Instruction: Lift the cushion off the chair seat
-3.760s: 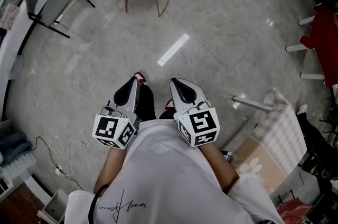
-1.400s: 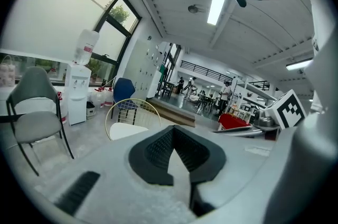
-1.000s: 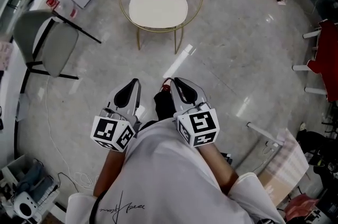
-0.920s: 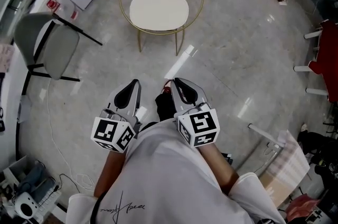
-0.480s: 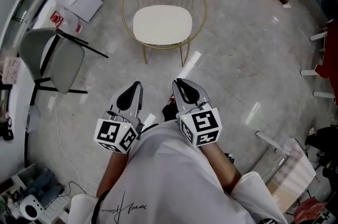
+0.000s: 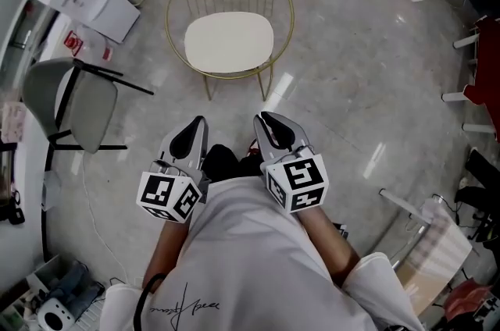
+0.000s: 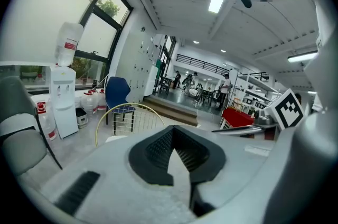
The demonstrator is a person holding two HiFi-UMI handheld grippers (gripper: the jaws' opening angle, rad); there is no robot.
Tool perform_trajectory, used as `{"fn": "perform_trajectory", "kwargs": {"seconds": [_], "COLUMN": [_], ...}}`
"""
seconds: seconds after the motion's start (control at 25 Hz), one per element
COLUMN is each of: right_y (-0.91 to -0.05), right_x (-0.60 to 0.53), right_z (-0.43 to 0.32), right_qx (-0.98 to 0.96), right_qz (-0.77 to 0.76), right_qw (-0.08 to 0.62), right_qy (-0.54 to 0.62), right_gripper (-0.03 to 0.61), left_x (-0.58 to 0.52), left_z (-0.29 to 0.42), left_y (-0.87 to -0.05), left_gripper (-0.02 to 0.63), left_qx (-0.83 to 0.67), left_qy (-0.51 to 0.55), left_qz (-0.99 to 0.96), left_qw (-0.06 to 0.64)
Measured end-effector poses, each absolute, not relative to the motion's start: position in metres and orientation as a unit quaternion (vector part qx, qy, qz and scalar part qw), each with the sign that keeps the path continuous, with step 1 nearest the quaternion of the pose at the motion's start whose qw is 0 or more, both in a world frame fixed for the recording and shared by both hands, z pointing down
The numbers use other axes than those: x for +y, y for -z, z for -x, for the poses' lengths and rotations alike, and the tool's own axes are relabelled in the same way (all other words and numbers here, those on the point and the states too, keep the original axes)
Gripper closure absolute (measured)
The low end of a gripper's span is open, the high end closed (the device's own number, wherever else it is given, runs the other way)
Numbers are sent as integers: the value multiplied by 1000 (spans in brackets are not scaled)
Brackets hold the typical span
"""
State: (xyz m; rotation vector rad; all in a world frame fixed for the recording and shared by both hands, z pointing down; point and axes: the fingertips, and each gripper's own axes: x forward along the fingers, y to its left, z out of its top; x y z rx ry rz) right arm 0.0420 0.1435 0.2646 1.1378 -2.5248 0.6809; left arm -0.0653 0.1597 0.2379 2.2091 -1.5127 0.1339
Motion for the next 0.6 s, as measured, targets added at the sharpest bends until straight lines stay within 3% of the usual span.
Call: {"fn": "perform_trajectory", "kwargs": {"seconds": [0.6], "right_y": [-286], "right_x": [79], "right_z": [-24], "right_qx": [-854], "right_qz": [-417], "right_qw": [155], "right_qy": [-268], "right_gripper": [537], "left_x": [90], "left_z": [84], "left_y": [-266], "left_gripper": [609], "left_qx": [-526], "left_qy": [-67], "left_qz": [-806], "left_qw": [263]}}
